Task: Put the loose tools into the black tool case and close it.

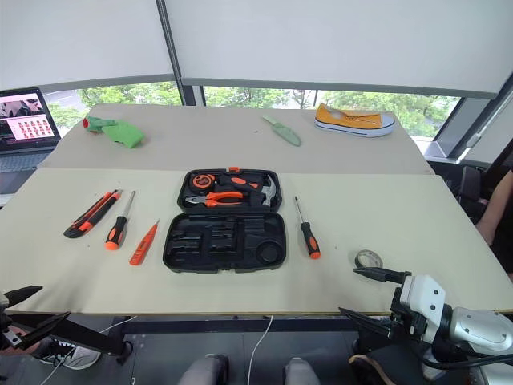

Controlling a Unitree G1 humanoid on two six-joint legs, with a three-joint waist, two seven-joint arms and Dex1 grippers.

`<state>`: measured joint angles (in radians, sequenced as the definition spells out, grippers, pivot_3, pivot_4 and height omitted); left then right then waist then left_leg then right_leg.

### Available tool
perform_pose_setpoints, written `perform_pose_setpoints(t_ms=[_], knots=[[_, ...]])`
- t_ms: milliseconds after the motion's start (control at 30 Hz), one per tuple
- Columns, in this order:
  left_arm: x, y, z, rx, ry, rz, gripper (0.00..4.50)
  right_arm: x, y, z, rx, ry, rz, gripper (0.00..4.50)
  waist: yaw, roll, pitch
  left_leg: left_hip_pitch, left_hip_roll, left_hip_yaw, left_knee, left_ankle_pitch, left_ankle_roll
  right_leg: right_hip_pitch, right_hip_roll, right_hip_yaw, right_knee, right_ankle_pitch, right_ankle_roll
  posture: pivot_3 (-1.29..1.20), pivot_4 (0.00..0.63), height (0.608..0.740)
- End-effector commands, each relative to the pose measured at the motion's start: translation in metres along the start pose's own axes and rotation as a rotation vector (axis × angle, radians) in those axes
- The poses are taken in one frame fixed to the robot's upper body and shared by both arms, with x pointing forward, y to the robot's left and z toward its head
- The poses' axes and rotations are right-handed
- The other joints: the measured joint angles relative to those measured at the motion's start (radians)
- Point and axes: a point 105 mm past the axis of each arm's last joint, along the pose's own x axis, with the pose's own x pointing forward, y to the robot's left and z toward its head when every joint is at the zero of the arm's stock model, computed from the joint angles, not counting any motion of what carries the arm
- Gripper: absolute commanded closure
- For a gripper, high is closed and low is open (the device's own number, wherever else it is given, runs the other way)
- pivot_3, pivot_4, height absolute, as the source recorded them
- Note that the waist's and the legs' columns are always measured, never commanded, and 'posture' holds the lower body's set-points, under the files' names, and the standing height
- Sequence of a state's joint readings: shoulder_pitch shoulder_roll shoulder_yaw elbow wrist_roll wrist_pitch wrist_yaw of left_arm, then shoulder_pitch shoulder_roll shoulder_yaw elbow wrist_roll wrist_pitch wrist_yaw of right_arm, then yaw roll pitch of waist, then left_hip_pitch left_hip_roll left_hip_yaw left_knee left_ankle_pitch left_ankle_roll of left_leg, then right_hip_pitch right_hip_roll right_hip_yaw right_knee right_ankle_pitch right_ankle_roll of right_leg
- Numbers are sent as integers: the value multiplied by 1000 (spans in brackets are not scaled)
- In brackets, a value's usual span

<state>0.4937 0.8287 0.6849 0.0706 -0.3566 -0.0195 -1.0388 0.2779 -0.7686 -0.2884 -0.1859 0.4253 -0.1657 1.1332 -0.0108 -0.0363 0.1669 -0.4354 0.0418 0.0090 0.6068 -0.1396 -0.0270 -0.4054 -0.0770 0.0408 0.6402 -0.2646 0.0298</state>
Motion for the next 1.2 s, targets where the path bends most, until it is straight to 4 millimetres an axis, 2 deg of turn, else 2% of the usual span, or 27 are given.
perform_pose_setpoints(t_ms=[33,133,233,333,400,500,633,733,800,1000,1167,1200], knots=[[-7,16,18,-53,-107,140,0,12,-7,17,-52,-112,-12,65,-1,0,0,0,0,0,0,0,0,0,0,0,0,0,0,0,150,740],[-18,25,23,-284,-242,295,0,33,-10,40,-43,-277,-5,65,-9,-2,0,1,4,2,1,0,0,1,0,-2,1,1,0,0,150,740],[-25,22,4,-461,-214,406,0,43,-25,68,35,-443,-97,65,-9,-2,0,2,5,2,1,1,1,1,1,-3,2,1,-1,0,150,740],[-29,24,-12,-566,-172,505,0,48,-30,82,28,-511,-124,65,-5,-2,0,4,5,4,1,1,2,1,1,-2,2,1,-1,0,150,740],[-26,22,-9,-633,-167,487,0,49,-30,88,10,-532,-124,65,2,-4,-1,4,5,4,1,1,2,1,2,-3,3,1,-1,0,150,740],[-13,21,15,-660,-200,394,0,51,-31,93,-4,-550,-120,65,13,-8,-3,4,5,4,2,-1,-1,1,2,-5,2,1,-2,0,150,740],[17,24,42,-629,-143,293,0,56,-30,97,-20,-556,-93,65,23,-8,-4,5,8,8,3,-3,-4,0,0,-8,2,1,-2,0,150,740],[47,26,67,-608,-118,240,0,60,-30,97,-36,-554,-73,65,23,-7,-4,5,8,11,3,-3,-4,1,-1,-8,2,2,-3,0,150,740],[65,26,77,-603,-83,215,0,62,-32,99,-44,-558,-62,65,22,-7,-4,5,8,12,3,-2,-4,2,0,-8,2,2,-3,0,150,740],[110,37,89,-604,-50,242,0,66,-33,103,-44,-569,-29,65,5,-7,-4,4,8,13,1,2,4,1,3,-5,6,6,-2,0,150,740],[147,35,88,-606,14,232,0,66,-32,103,-56,-556,-5,65,2,-8,-4,4,8,13,0,2,3,1,4,-5,7,5,-1,0,150,740],[153,33,86,-604,30,229,255,65,-33,103,-58,-555,-10,6,3,-8,-4,4,8,13,1,2,3,1,4,-5,7,5,-1,0,150,740]])
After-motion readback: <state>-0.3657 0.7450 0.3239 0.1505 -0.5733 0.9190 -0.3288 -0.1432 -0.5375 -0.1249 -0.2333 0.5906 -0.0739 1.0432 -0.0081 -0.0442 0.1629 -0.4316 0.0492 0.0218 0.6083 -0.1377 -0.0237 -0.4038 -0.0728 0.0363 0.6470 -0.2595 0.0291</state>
